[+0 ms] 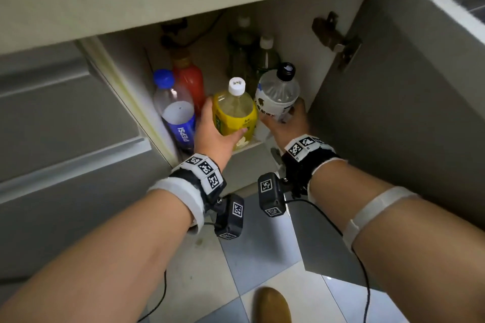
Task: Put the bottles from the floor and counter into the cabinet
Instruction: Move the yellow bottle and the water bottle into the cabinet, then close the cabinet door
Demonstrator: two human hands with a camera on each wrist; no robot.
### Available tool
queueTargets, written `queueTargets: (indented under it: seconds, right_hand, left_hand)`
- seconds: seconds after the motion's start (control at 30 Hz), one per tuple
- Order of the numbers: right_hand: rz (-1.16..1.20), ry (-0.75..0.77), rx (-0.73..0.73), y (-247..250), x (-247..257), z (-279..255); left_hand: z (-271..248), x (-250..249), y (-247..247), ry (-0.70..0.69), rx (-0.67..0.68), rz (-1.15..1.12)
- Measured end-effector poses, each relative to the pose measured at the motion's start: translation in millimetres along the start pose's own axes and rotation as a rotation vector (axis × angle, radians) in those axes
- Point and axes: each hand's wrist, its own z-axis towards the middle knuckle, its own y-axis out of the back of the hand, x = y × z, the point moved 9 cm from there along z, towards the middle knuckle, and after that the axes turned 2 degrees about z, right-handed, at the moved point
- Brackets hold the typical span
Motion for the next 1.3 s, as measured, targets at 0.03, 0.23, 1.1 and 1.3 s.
queueTargets:
  seconds: [0.03, 0.23, 1.1, 1.3]
  right_hand:
    - [-0.017, 0.011, -0.001, -3, -3, 4]
    - [-0.178, 0.114, -0.009, -10, -1, 27]
    - [-0.618, -0.073, 0.086, 89, 121, -233]
    - [-1.084, 0.243, -0.127, 142, 243, -289]
  left_hand:
    - [4, 4, -3, -0.003, -0.001, 0.002]
    - [22, 15, -15, -0.016, -0.046, -0.006]
    - [-187, -143, 80, 0.169, 0.432, 0.370]
    - [-221, -246, 123, -0.021, 0.496, 0.556]
